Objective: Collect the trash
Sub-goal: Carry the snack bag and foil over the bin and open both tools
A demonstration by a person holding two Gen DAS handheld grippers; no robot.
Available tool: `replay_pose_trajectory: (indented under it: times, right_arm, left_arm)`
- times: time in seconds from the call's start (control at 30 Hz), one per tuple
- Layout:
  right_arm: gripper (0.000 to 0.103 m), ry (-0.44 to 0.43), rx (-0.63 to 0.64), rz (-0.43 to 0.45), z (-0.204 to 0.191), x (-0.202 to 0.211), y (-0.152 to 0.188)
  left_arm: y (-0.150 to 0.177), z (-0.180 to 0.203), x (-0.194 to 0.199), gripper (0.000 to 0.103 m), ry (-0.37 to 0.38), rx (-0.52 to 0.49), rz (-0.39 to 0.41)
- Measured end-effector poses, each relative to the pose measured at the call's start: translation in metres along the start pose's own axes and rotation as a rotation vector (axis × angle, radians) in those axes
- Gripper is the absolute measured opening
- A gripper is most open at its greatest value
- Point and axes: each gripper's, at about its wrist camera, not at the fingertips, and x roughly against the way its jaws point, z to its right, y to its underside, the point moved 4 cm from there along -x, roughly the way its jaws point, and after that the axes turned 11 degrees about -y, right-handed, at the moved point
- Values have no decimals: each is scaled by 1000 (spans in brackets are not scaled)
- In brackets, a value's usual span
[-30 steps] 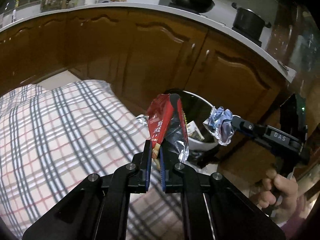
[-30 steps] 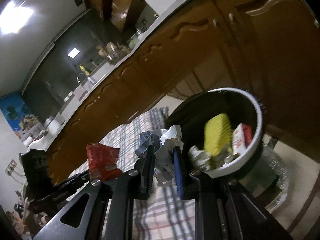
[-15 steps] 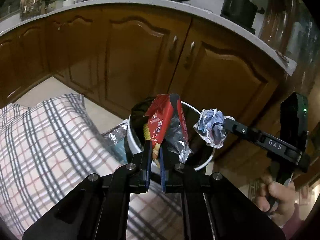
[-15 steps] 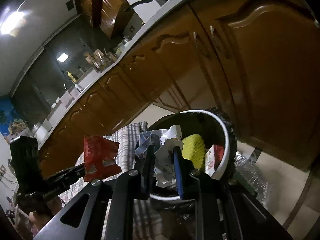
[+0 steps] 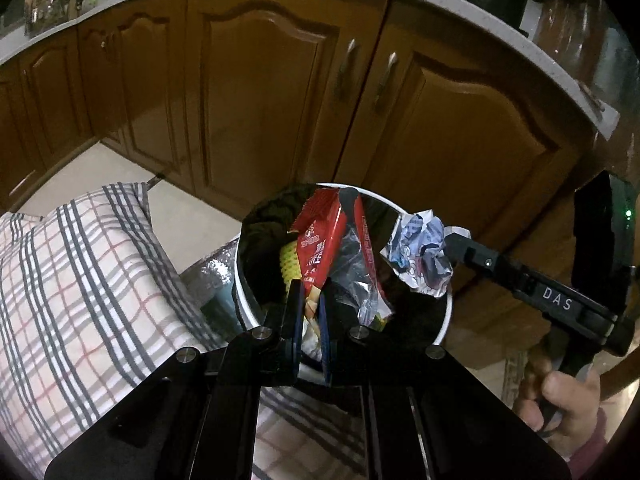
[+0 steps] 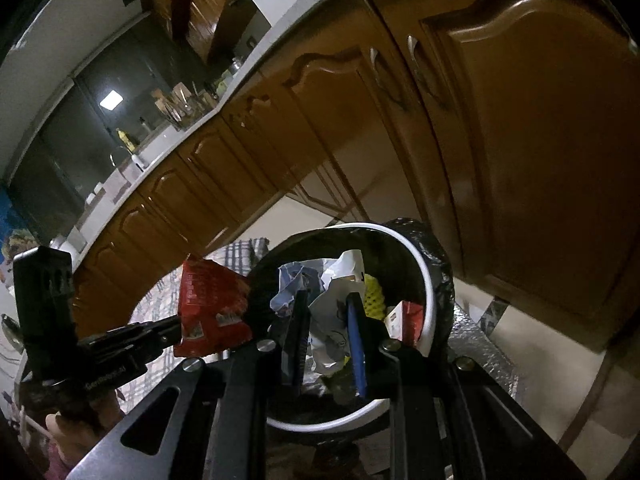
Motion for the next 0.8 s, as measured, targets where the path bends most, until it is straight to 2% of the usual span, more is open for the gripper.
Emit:
replay_pose_trajectory:
  times: [0.4, 0.5, 0.57, 0.63, 0.7, 0.8]
  right_arm:
    - [19, 20, -1, -44, 10, -14, -3]
    - [25, 24, -7, -47, 12, -15, -5]
    - [33, 15, -24, -51, 15, -16, -6]
    - [43, 10, -30, -46, 16, -15, -5]
    - [46, -4, -35, -42, 15, -13, -4]
    - [48, -21, -42, -34, 14, -10, -1]
  left_arm:
    - [-6, 6, -21, 8, -17, -2, -37]
    - [-6, 6, -29, 17, -29, -1, -61]
    - [-5, 6, -32, 21, -26, 4, -72]
    - [-3, 6, -31, 38, -17, 13, -74]
    - [-2, 7, -28, 46, -19, 13, -60]
    - [3, 7, -20, 46, -32, 7, -35]
